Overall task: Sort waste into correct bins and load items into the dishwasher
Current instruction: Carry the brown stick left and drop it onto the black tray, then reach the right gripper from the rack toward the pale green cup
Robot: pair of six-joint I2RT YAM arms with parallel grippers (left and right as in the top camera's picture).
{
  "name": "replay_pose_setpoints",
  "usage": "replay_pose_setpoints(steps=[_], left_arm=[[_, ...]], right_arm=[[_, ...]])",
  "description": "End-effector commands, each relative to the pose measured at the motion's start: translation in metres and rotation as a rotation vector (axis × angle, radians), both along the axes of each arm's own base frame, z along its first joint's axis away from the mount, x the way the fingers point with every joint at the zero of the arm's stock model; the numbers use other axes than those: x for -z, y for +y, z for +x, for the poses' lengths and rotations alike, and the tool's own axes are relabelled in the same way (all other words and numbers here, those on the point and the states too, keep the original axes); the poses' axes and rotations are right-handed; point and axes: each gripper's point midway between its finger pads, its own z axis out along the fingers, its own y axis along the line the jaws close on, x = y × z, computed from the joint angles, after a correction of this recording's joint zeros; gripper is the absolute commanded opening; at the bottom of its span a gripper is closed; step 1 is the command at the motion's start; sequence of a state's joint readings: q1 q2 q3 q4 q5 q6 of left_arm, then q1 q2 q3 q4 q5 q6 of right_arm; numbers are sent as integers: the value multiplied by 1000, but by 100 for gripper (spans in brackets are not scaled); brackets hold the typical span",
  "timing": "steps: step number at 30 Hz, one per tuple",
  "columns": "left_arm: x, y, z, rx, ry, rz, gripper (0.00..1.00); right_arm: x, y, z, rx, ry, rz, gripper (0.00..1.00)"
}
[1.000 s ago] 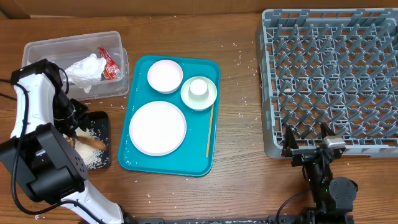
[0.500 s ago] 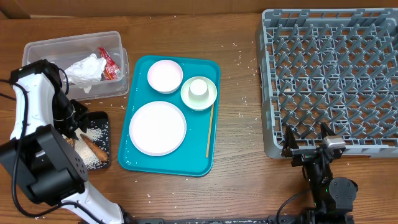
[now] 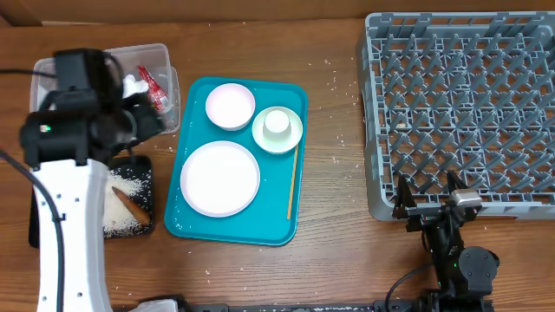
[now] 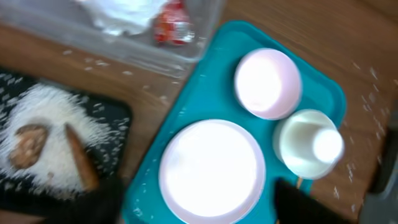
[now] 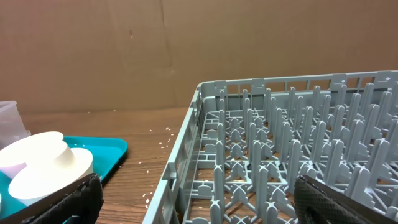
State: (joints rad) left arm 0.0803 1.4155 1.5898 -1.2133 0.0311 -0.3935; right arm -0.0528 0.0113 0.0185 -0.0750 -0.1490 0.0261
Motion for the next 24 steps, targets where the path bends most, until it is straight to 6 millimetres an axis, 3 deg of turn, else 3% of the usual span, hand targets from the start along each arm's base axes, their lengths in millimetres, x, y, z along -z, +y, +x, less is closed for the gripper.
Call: replay_pose_setpoints(steps=[1,3,5,9,15,19,22,24], left_arm=[[5,-27,9,104,5,21,99],[10,-38,12,135,17,22,100],[15,-35,17,129,27,58,100],[21,-4,24,-35,36,124,100],[17,50,24,-272,3,82,100],[20,68,16,-406,11,-10,100],[20,75,14,-425,12,-6,100],[20,75,14,-425,12,-6,100]], right_arm=[[4,-3,1,15,5,-4,100],[4,-3,1,14,5,-4,100],[4,-3,1,14,5,-4,100],[4,-3,1,14,5,-4,100],[4,-3,1,15,5,-4,100],[2,-3,1,15,-3,-4,100],[-21,3,-1,-18,-93,9,100],[-45,26,-9,-164,-179,80,100]])
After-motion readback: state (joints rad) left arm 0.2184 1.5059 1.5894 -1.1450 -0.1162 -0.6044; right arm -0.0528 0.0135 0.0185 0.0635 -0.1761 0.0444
